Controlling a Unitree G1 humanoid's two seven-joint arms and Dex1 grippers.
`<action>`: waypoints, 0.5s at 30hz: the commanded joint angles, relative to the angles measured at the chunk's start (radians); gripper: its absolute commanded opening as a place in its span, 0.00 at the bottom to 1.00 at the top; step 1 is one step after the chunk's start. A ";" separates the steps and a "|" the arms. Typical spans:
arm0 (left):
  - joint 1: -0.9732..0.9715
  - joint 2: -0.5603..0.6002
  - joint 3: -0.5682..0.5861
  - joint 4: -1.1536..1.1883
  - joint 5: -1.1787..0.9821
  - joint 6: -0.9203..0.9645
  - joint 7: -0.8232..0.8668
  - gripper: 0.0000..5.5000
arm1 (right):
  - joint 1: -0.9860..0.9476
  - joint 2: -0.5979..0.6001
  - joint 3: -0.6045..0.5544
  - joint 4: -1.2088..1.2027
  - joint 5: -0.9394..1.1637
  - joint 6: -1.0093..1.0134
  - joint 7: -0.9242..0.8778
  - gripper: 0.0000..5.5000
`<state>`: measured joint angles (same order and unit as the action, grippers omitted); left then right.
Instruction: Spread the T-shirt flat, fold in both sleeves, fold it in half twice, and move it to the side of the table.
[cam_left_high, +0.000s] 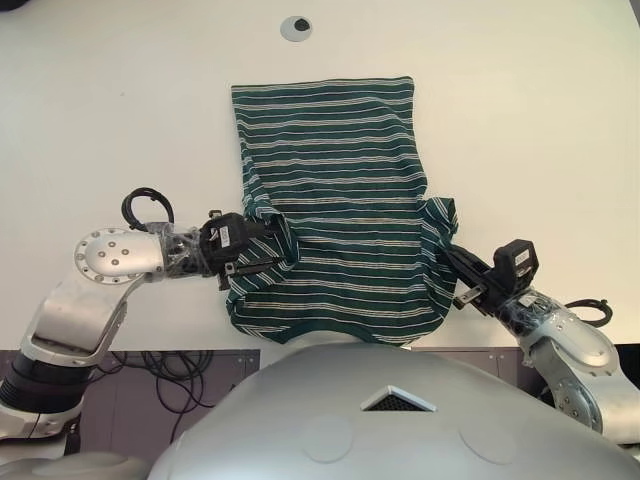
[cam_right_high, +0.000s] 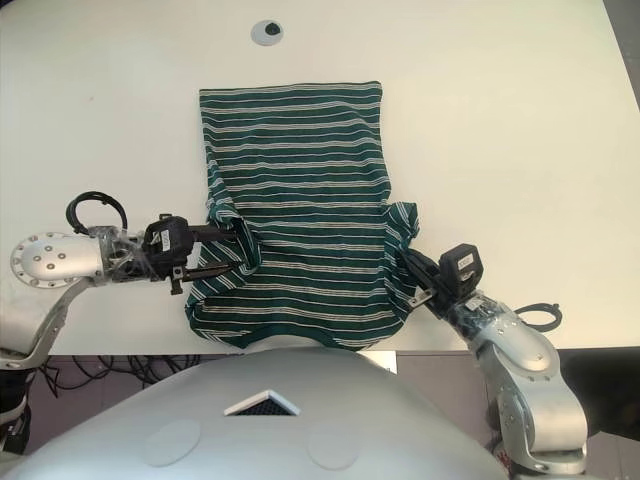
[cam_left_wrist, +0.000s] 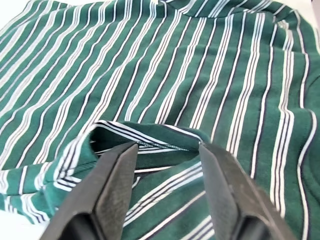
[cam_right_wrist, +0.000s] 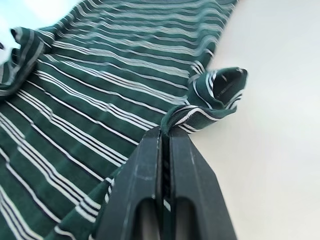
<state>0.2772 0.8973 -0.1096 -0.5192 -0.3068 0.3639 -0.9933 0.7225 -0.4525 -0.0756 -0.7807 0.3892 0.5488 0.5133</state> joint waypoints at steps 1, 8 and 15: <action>0.056 0.021 -0.023 -0.015 0.005 -0.052 -0.052 0.40 | -0.084 -0.033 0.083 -0.057 -0.021 0.056 -0.021 0.00; 0.068 0.017 -0.029 0.013 0.019 -0.088 -0.073 0.40 | -0.258 -0.041 0.436 0.041 -0.166 0.084 -0.036 0.00; 0.088 0.005 0.000 0.012 0.000 -0.137 -0.081 0.40 | -0.267 -0.030 0.491 0.097 -0.208 0.081 -0.070 0.23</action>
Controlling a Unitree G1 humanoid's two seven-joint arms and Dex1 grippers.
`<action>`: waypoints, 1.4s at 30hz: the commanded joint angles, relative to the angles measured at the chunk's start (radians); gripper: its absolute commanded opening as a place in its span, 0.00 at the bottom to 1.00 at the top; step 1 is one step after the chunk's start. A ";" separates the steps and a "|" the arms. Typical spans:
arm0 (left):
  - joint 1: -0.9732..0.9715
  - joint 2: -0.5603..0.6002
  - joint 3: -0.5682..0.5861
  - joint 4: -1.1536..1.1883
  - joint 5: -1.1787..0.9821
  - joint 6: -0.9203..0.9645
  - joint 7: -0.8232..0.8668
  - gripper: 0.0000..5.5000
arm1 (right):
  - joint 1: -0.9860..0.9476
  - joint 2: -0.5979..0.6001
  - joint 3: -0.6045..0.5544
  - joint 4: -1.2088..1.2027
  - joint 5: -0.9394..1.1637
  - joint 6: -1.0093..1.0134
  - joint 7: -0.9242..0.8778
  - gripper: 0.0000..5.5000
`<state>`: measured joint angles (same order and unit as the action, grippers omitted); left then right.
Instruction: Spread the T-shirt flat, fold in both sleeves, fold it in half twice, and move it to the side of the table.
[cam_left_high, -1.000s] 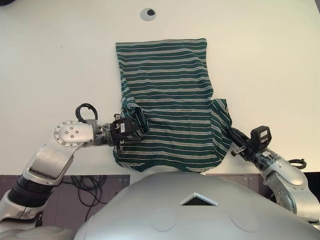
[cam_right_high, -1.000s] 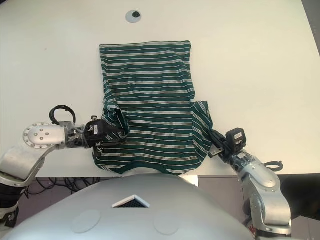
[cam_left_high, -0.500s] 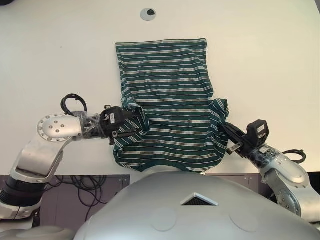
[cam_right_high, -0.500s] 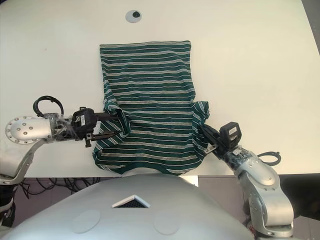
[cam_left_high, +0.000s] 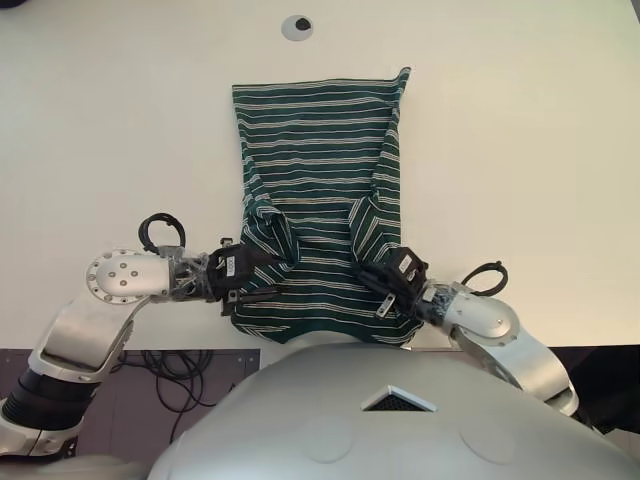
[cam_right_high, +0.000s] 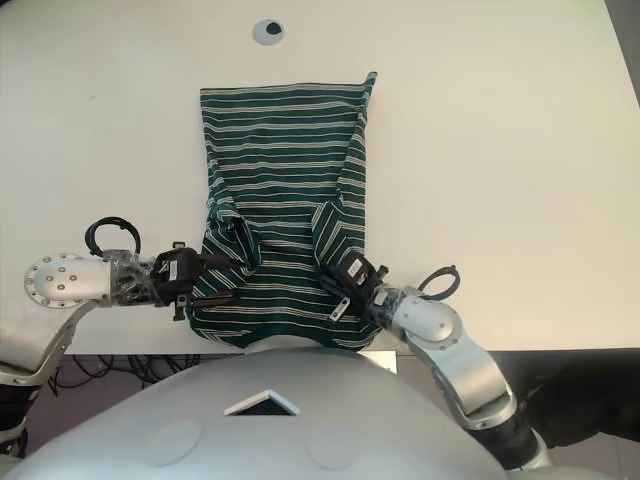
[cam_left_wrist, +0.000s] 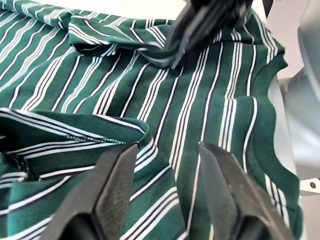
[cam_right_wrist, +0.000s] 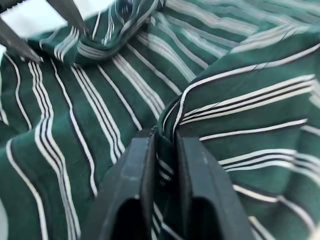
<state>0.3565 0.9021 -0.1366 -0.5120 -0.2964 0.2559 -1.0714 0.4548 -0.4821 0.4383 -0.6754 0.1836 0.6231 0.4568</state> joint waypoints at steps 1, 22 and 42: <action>0.007 -0.009 0.040 0.012 -0.019 -0.038 0.001 0.40 | 0.009 0.004 -0.040 -0.031 0.025 0.014 -0.012 0.26; 0.139 0.080 0.255 0.400 0.127 -0.550 -0.178 0.59 | 0.381 -0.403 -0.515 0.032 -0.197 -0.620 0.220 0.56; 0.088 0.070 0.069 0.419 0.287 -0.729 -0.091 0.59 | 0.231 -0.315 -0.168 0.113 -0.606 -0.875 0.170 0.53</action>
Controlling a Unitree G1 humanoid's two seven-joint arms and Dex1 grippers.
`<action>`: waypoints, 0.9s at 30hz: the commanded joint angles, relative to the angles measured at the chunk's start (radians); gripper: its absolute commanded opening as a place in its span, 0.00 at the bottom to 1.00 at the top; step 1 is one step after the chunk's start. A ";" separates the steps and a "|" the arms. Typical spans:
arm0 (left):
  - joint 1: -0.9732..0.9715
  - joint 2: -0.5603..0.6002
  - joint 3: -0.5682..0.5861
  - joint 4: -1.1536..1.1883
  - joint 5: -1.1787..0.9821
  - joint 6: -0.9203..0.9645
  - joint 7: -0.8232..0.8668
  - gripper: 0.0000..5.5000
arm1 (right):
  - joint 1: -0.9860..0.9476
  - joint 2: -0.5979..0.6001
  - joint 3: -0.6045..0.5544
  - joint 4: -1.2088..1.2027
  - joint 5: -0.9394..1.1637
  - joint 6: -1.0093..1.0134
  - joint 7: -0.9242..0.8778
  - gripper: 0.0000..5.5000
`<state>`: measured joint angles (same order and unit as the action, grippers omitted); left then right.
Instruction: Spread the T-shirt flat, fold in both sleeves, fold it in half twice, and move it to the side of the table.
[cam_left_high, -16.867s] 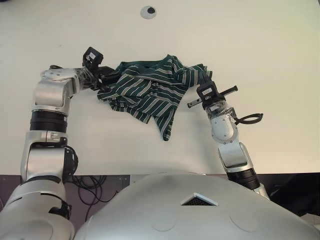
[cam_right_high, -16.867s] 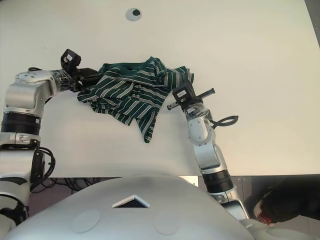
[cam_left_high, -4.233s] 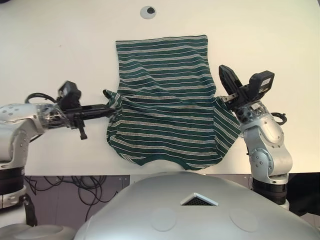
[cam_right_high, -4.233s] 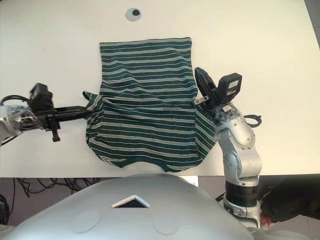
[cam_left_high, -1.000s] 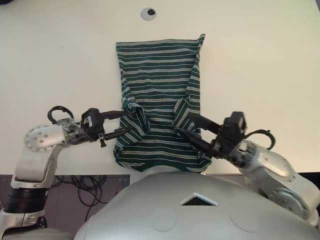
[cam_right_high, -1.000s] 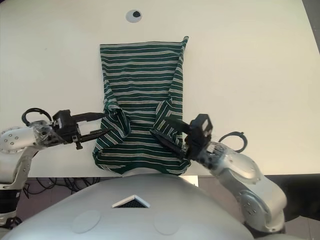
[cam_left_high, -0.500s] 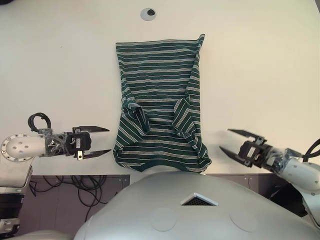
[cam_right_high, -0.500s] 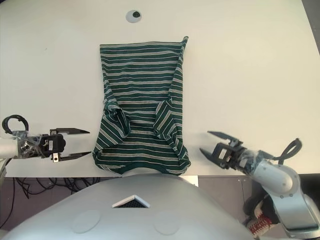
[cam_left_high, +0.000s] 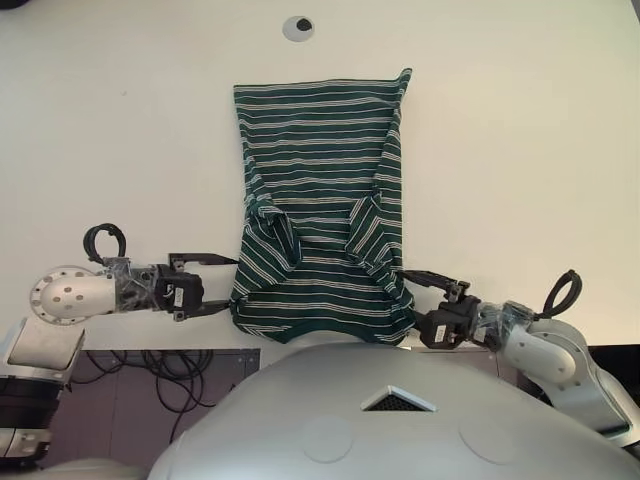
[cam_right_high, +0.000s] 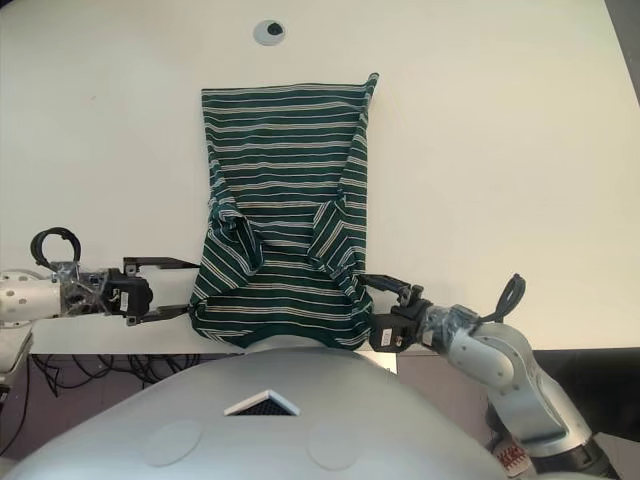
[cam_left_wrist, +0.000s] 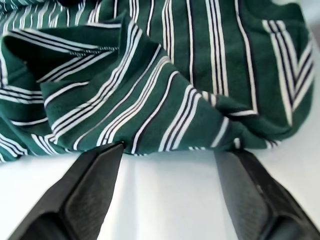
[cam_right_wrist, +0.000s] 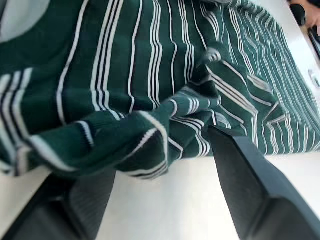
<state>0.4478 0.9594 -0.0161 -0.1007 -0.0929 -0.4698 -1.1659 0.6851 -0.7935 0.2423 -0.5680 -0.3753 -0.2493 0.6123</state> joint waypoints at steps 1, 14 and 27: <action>-0.009 0.019 -0.059 0.002 0.107 -0.012 0.013 0.55 | -0.001 -0.003 0.030 0.007 -0.048 -0.003 0.015 0.49; -0.033 0.060 -0.143 -0.100 0.225 -0.043 0.059 0.19 | -0.024 -0.004 0.061 0.035 -0.058 0.021 0.045 0.08; -0.040 0.167 -0.037 -0.321 -0.417 0.435 -0.145 0.00 | 0.011 0.000 -0.131 -0.256 0.746 0.425 0.175 0.01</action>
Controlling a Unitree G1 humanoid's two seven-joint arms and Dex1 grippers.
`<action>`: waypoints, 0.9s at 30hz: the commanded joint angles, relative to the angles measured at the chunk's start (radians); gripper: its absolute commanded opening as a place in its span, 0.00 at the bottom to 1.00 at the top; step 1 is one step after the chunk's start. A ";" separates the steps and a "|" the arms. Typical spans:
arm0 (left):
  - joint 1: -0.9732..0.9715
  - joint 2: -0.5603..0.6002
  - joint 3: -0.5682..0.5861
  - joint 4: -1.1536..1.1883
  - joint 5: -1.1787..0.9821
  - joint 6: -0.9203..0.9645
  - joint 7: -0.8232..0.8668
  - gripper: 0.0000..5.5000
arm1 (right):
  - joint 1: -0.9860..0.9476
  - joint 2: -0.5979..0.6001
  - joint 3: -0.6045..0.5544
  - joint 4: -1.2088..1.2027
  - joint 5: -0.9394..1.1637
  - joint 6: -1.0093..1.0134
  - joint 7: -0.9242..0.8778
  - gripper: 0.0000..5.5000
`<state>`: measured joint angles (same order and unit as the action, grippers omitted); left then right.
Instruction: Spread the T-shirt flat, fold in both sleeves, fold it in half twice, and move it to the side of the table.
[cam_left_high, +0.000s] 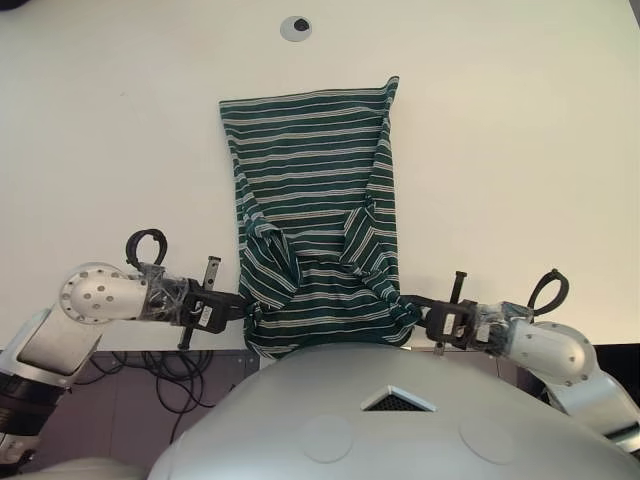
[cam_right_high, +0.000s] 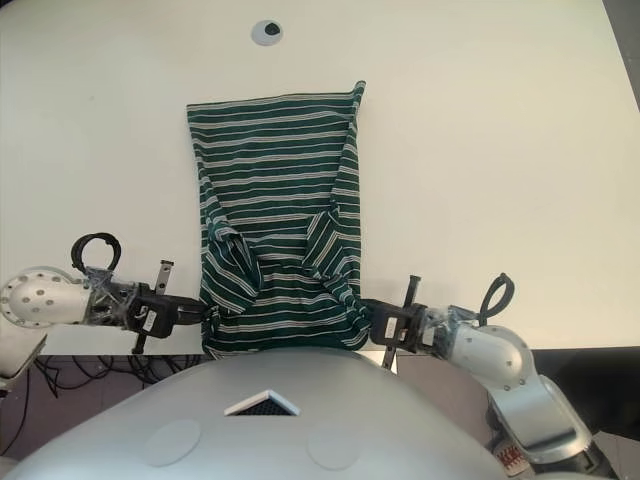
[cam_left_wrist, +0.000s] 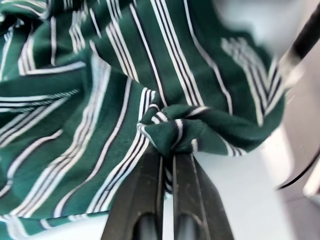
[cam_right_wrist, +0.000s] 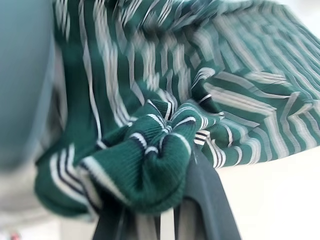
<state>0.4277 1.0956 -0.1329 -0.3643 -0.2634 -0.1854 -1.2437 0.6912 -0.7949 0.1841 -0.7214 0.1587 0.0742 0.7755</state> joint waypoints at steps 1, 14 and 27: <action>-0.012 0.040 0.105 -0.061 -0.319 0.196 -0.097 0.00 | 0.013 -0.006 -0.096 -0.121 0.269 0.131 0.017 0.01; -0.270 -0.172 0.239 0.032 -0.641 0.593 0.165 0.00 | -0.321 -0.003 -0.263 -0.108 0.789 0.408 -0.155 0.01; -0.586 -0.369 0.150 0.361 -0.480 0.927 0.536 0.00 | -1.052 0.127 -0.013 0.575 0.735 0.832 -0.112 0.01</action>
<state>-0.1105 0.7530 0.0365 -0.0717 -0.8008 0.7247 -0.7435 -0.2530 -0.7090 0.1309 -0.2690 0.9488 0.8723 0.6340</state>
